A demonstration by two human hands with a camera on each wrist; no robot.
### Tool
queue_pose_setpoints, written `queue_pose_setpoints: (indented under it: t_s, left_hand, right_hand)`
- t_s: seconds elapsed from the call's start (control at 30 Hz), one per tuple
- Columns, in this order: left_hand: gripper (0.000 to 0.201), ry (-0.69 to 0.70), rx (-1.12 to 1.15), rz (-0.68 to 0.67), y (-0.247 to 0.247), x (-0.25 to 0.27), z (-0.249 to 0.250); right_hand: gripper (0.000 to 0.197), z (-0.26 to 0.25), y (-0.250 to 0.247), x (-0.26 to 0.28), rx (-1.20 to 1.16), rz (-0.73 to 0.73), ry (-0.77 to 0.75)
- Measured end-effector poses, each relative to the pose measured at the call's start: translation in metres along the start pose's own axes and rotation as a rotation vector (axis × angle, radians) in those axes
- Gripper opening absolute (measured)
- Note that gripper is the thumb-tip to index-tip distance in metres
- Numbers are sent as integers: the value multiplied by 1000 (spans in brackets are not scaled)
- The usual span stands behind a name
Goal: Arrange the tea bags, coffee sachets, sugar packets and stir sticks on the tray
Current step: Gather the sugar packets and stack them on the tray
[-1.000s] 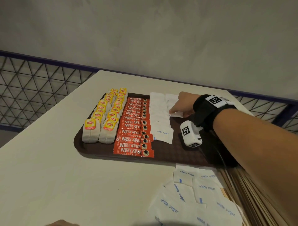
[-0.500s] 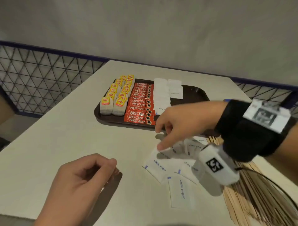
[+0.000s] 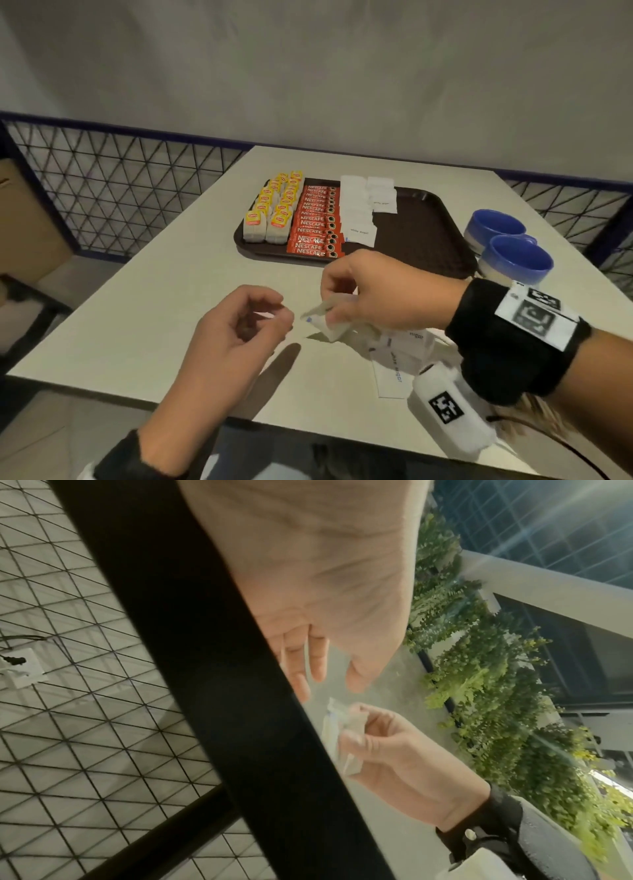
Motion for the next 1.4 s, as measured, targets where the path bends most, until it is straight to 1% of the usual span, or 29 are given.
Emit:
queue_pose_setpoints:
  t_s: [0.07,0.1,0.17,0.23,0.33,0.43,0.5,0.57,0.63,0.7,0.77,0.83,0.9,0.97,1.1,1.17,1.27,1.4]
  left_hand:
    - [29,-35,31,-76,7,1,0]
    - [33,-41,24,-111,13,3,1]
    - [24,-34,31,-139,21,6,2]
    - [17,-69,130,-119,22,5,1]
    - [23,-149,279,-134,17,3,0]
    - [29,-176,310,-93,14,2,-2]
    - [27,-186,358,-35,11,-1,-5]
    - [26,-189,414,21,9,-4,-8]
    - [26,-193,428,47,8,-7,-9]
    - [26,-183,411,13,9,-7,-8]
    - [29,-167,392,-33,10,-5,-7]
    - [34,-148,384,-75,9,-3,-6]
    - [37,-134,386,-103,9,-2,-6]
    - [34,-120,397,-103,9,-1,-5]
    - [24,-98,380,-59,8,-1,-7]
    - [24,-106,379,-72,7,-1,-7]
    - [28,-114,372,-86,6,1,-8]
    - [39,-129,345,-107,11,4,-6]
  right_hand:
    - [11,-5,1,3,-198,117,-30]
    - [11,-7,3,4,-281,153,-47]
    - [12,-8,8,4,-404,199,-57]
    - [11,-6,10,3,-485,230,-33]
    - [10,-1,10,5,-594,239,16]
    - [13,3,9,6,-696,308,70]
    - [15,5,7,7,-801,407,113]
    - [17,5,3,8,-954,499,133]
    - [22,4,2,9,-1061,508,112]
    - [23,2,6,7,-1040,452,96]
    - [19,0,14,3,-912,427,102]
    - [20,0,23,-2,-789,446,112]
    - [22,-1,26,-6,-716,474,117]
    - [24,-2,26,-8,-634,493,111]
    - [28,-4,25,-9,-460,495,119]
    - [25,-6,24,-9,-428,452,123]
    - [9,-12,22,-7,-454,346,80]
    - [8,-13,5,-4,-408,228,2]
Point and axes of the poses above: each hand's wrist, its own x-axis away from the middle knuckle, its own y-axis out of the palm, z = x × y, the point moved 2 cm from there along -x, towards the middle knuckle, and after that the axes turned 14 degrees about -y, right-handed, at the moved point
